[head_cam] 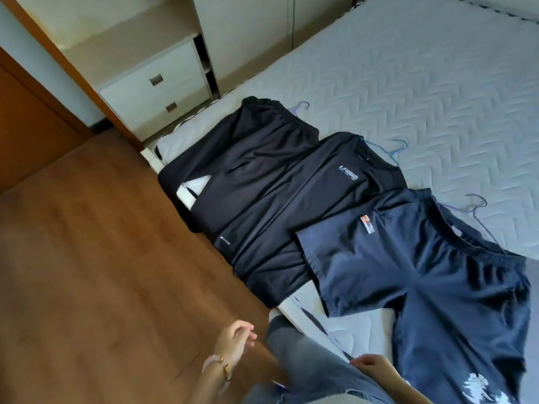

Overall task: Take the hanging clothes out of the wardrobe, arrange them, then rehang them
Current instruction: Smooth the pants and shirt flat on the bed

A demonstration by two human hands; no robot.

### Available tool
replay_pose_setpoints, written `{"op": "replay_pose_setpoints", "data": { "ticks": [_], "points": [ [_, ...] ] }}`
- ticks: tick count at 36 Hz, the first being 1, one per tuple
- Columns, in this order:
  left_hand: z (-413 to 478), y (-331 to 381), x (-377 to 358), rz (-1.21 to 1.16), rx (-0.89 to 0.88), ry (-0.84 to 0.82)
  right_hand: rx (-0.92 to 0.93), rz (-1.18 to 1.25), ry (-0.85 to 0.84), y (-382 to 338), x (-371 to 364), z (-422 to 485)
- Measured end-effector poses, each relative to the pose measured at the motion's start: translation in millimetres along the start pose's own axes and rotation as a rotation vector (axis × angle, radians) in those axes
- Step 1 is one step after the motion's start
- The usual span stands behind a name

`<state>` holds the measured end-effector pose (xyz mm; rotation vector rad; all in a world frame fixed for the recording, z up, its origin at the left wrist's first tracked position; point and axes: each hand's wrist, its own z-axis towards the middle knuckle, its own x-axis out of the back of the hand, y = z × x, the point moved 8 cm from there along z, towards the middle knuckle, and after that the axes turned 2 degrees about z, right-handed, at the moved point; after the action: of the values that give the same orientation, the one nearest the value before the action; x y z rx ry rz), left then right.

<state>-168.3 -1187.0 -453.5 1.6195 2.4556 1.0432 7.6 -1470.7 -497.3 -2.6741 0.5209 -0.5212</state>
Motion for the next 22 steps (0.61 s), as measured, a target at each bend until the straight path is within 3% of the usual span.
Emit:
{"op": "replay_pose_setpoints", "data": {
  "ticks": [10, 17, 22],
  "points": [
    [46, -2, 47, 0.155, 0.122, -0.015, -0.124, 0.116, 0.055, -34, 2, 31],
    [83, -10, 99, 0.171, 0.229, -0.027, -0.010, 0.411, 0.138, -140, 20, 55],
    [130, 20, 131, 0.349, 0.139, -0.099, 0.017, 0.654, 0.209, -198, 26, 69]
  ]
}}
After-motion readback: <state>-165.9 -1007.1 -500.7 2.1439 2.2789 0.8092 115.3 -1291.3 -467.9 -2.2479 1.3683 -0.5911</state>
